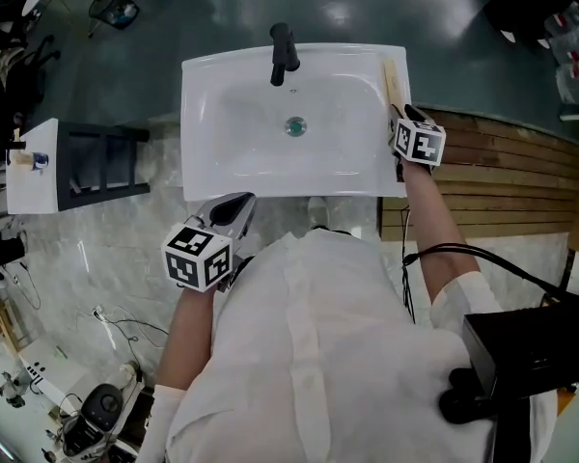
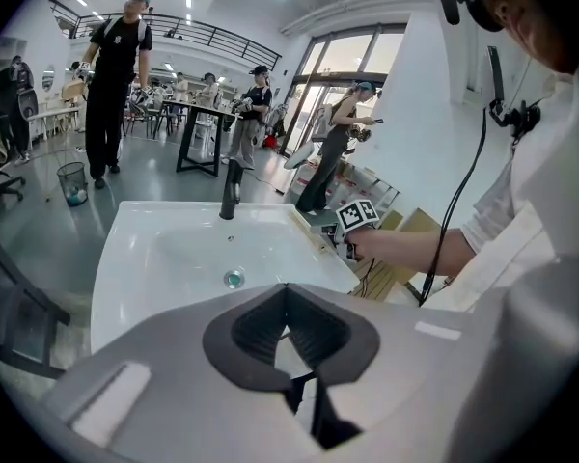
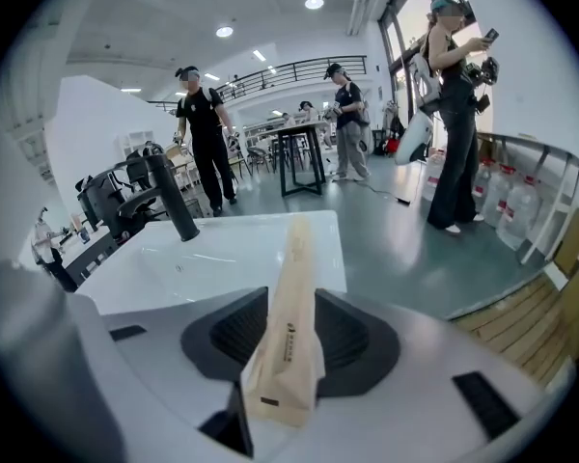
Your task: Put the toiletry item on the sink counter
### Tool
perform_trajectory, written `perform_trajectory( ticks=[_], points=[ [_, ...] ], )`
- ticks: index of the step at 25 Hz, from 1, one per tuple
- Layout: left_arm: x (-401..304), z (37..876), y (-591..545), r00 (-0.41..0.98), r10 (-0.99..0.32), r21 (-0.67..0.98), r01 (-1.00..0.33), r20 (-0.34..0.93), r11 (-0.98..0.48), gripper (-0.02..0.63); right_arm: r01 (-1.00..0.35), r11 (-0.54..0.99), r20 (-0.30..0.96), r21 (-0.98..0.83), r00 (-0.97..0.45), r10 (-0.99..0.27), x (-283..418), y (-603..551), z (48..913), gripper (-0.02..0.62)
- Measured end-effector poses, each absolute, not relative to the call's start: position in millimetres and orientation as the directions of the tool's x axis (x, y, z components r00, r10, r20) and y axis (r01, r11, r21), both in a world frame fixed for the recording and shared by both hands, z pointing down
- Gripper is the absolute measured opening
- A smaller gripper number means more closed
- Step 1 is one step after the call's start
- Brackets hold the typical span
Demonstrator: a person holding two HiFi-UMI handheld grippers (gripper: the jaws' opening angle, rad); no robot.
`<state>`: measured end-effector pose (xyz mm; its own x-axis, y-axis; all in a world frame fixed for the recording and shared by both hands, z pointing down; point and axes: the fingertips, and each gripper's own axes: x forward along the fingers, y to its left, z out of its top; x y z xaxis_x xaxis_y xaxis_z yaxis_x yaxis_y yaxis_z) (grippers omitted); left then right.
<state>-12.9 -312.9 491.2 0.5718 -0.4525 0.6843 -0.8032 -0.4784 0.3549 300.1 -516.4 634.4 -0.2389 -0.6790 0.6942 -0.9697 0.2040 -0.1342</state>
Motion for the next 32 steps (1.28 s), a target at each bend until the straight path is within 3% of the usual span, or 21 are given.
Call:
perform_trajectory(
  ticks=[13,16,20,32],
  points=[
    [-33.5,478.7,-278.8,0.634,-0.422,0.359,-0.743,0.648,-0.565,0.006,-0.972,0.206,0.650,-0.116,-0.231,-0.724,283.6,-459.2,580.1,0.126],
    [-41.7,471.7,-265.4,0.658,-0.416,0.365,-0.721,0.627,-0.589,0.006,-0.966,0.227,0.652,-0.120,-0.250,-0.716,264.5,-427.7,568.3,0.115],
    [-54.9,469.8,-239.2,0.687,-0.404,0.381,-0.694,0.605,-0.611,0.006,-0.952,0.276,0.648,-0.130,-0.292,-0.703,230.2,-376.7,554.5,0.011],
    [-88.4,472.0,-150.6,0.746,-0.336,0.396,-0.613,0.575,-0.683,0.006,-0.876,0.430,0.609,-0.218,-0.467,-0.641,108.7,-222.2,519.8,0.005]
  ],
)
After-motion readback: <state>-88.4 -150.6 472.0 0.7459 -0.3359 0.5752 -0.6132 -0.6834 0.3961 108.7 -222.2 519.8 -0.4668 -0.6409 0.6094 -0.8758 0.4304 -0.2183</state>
